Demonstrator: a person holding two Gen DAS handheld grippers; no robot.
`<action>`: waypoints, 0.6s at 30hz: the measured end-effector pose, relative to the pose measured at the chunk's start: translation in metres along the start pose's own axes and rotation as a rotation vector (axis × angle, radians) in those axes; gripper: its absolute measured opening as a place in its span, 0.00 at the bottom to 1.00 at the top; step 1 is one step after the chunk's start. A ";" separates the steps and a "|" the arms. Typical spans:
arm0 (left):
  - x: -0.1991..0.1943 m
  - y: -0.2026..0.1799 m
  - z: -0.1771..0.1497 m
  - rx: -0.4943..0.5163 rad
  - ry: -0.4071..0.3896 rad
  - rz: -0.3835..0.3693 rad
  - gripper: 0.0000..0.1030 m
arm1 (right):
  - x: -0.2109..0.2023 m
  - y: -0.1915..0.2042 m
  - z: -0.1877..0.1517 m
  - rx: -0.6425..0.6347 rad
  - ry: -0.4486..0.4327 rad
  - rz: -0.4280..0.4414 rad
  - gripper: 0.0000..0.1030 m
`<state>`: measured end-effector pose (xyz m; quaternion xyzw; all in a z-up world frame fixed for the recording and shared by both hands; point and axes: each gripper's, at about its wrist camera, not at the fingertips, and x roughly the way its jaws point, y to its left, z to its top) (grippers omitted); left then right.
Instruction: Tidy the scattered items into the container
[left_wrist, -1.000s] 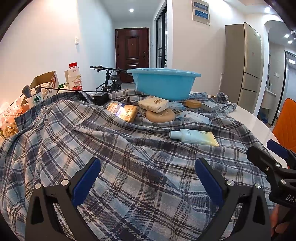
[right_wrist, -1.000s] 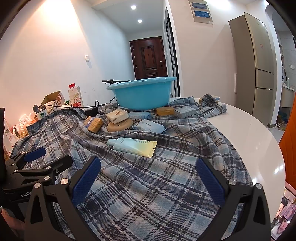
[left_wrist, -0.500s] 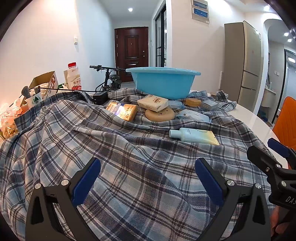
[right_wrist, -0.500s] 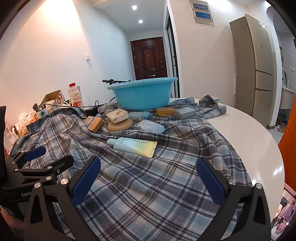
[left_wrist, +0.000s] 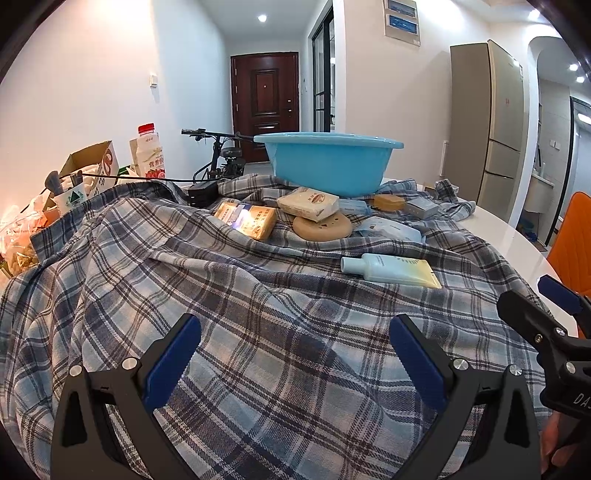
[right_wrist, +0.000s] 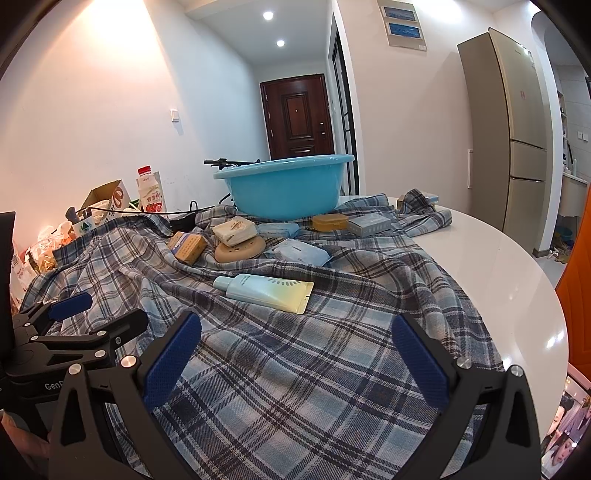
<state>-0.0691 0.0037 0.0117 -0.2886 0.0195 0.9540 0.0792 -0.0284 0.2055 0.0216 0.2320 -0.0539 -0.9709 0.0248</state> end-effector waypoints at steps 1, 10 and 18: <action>0.000 0.001 0.000 0.001 -0.001 0.001 1.00 | 0.000 0.000 0.000 0.000 0.000 0.000 1.00; 0.000 0.000 0.000 0.001 0.001 -0.003 1.00 | 0.000 -0.001 0.000 -0.001 0.000 0.000 1.00; 0.001 0.001 0.000 -0.006 0.005 -0.003 1.00 | 0.000 0.000 0.000 0.001 0.001 -0.001 1.00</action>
